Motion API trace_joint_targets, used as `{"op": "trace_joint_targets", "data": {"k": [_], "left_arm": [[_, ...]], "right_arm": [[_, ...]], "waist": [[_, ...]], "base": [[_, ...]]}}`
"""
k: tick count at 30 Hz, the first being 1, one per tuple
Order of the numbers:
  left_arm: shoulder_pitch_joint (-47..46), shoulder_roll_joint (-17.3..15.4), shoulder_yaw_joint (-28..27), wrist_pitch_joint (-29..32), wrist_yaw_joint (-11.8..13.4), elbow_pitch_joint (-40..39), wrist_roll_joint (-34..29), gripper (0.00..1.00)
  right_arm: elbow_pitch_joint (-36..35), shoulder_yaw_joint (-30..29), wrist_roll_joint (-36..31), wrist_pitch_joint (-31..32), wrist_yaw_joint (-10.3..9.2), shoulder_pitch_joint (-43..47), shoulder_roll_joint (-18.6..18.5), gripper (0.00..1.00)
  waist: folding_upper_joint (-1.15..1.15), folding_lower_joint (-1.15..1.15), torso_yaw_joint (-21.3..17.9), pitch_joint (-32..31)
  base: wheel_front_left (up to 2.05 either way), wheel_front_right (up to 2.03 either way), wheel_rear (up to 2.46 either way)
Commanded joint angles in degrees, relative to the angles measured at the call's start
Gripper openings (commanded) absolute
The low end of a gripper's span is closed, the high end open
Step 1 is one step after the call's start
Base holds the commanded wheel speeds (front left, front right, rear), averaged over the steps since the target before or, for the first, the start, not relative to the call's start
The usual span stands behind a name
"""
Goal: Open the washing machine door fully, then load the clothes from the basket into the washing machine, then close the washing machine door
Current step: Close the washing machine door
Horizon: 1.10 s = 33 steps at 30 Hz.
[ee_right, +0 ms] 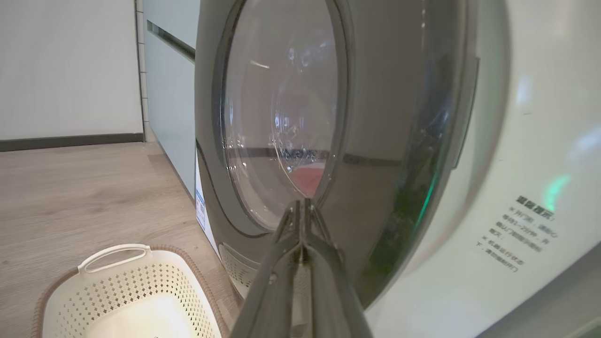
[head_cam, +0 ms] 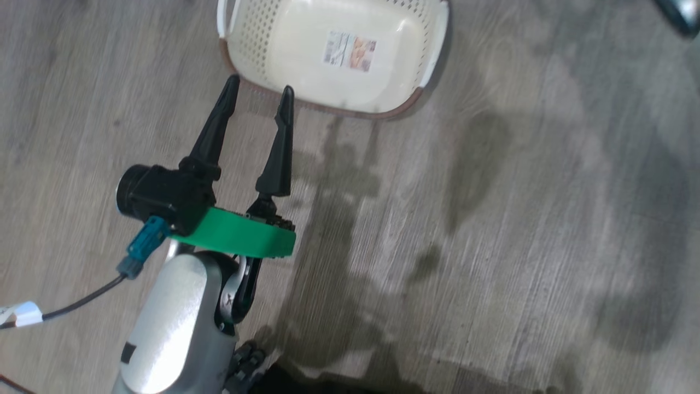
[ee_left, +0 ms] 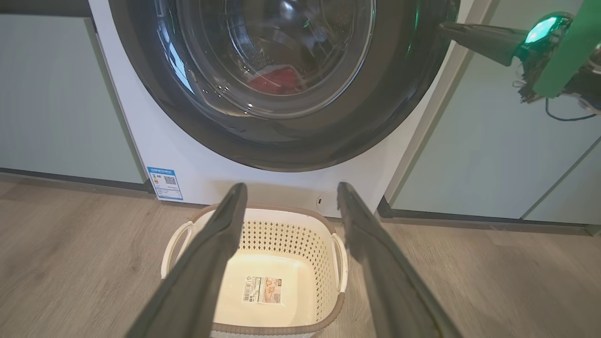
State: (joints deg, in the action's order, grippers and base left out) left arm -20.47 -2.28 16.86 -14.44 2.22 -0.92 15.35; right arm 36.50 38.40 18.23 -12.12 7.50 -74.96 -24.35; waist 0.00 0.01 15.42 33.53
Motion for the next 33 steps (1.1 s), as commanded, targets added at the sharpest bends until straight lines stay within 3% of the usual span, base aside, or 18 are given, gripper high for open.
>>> {"op": "trace_joint_targets", "data": {"k": [1,14,22,33], "left_arm": [[-0.7,-0.6,-1.3,-0.6,0.3,-2.2,0.4,1.0],[-2.2,-0.6,0.7,-0.6,1.3,-2.9,2.2,1.0],[-2.9,-0.6,1.7,-0.6,2.1,-3.4,3.8,1.0],[-2.5,-0.6,1.6,-0.6,2.6,-2.6,4.2,1.0]], "right_arm": [[-0.3,0.4,0.7,-0.5,-0.01,-1.6,0.2,0.0],[18.7,4.7,1.9,-2.0,-0.01,-17.0,2.9,0.0],[29.3,0.0,0.9,-2.4,-0.01,-24.3,4.3,0.0],[32.0,-4.1,-1.7,-2.8,-0.01,-23.1,6.1,0.0]], "waist": [[0.0,-0.01,1.1,1.3],[0.0,-0.01,3.7,4.6],[0.0,-0.01,5.6,6.1],[0.0,-0.01,5.9,4.2]], "base": [[0.0,0.0,0.0],[0.0,0.0,0.0],[0.0,0.0,0.0],[0.0,0.0,0.0]]}}
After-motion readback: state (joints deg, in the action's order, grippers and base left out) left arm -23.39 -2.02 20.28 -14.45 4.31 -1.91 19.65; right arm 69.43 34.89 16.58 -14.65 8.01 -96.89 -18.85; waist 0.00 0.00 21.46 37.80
